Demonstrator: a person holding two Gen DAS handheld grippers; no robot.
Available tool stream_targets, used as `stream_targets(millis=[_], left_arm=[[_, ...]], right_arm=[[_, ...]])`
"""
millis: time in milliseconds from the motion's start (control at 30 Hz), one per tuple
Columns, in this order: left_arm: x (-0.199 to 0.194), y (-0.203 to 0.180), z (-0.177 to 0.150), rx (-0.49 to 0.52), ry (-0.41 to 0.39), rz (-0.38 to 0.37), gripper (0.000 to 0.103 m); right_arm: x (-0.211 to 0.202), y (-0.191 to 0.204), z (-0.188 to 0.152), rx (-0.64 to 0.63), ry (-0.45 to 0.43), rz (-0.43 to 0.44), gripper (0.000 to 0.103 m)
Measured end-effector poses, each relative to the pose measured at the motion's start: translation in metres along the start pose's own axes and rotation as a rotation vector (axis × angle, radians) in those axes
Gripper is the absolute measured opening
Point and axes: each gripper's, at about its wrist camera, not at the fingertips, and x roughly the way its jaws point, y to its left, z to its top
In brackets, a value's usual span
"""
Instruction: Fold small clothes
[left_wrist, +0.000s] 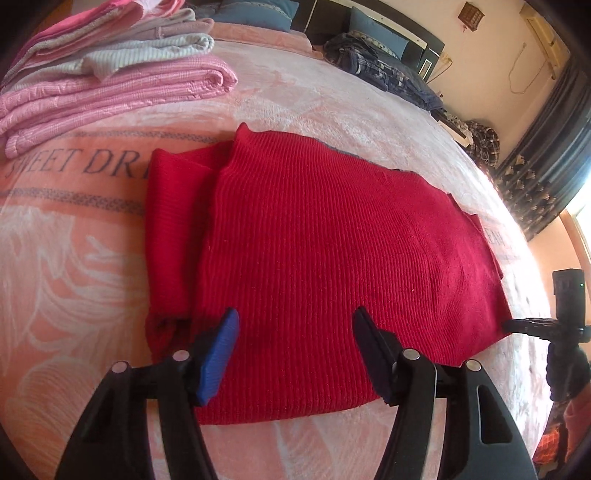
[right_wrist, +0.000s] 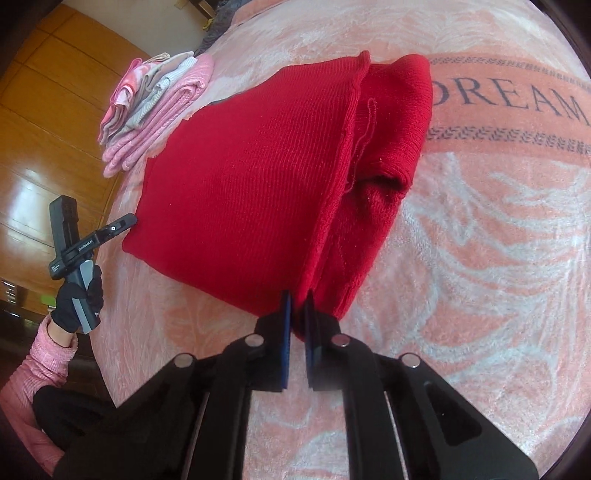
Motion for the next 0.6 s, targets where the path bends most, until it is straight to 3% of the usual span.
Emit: stream_targets(millis=[233, 367, 533, 600], left_arm=[[0.011, 0.004, -0.01, 0.008, 0.01, 0.034, 0.065], [0.012, 0.002, -0.013, 0.038, -0.003, 0.038, 0.067], [-0.002, 0.002, -0.002, 0.003, -0.032, 0.013, 0.067], [-0.006, -0.002, 0.01, 0.002, -0.054, 0.011, 0.067]], right_arm=[[0.001, -0.019, -0.011, 0.045, 0.024, -0.048, 0.003], [0.004, -0.027, -0.013, 0.061, 0.028, -0.01, 0.005], [-0.024, -0.018, 0.013, 0.05, -0.037, -0.008, 0.022], [-0.03, -0.017, 0.034, 0.046, -0.071, -0.024, 0.022]])
